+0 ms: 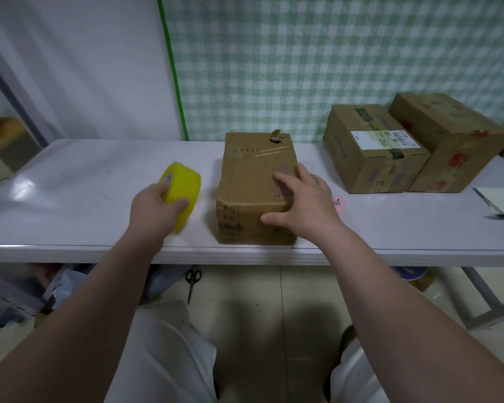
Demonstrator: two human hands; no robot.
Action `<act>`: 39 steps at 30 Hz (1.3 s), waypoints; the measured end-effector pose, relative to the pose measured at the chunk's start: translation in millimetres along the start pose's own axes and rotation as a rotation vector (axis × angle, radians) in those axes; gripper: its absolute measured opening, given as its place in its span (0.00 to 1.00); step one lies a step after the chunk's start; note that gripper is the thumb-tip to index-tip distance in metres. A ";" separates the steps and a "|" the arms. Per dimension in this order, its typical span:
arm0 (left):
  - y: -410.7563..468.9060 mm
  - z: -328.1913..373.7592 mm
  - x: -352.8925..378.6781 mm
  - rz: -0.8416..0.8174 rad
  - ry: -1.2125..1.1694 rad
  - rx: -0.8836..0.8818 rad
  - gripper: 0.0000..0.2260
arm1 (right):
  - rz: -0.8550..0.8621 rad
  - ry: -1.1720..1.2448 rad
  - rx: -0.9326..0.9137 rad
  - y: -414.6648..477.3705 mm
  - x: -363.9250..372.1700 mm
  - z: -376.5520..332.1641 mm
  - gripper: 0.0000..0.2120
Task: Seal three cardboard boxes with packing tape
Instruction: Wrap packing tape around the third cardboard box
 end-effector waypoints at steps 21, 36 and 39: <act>-77.5 157.4 4.9 -0.441 -0.354 0.255 0.26 | 0.049 0.602 -0.355 -60.2 -32.7 -21.4 0.17; -82.7 200.4 17.2 -0.132 0.125 0.745 0.02 | 0.073 0.429 -0.307 -68.1 -46.5 11.0 0.20; -87.2 204.1 22.3 -0.139 0.147 0.790 0.02 | 0.083 0.429 -0.305 -69.6 -48.3 14.0 0.20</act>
Point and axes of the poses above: each hand's wrist, its own y-axis towards the middle knuckle, its own x-axis out of the palm, z = x × y, the point moved 6 cm from there along y, towards the middle knuckle, and after that the axes turned 5 degrees about -z, right-handed, at the moved point
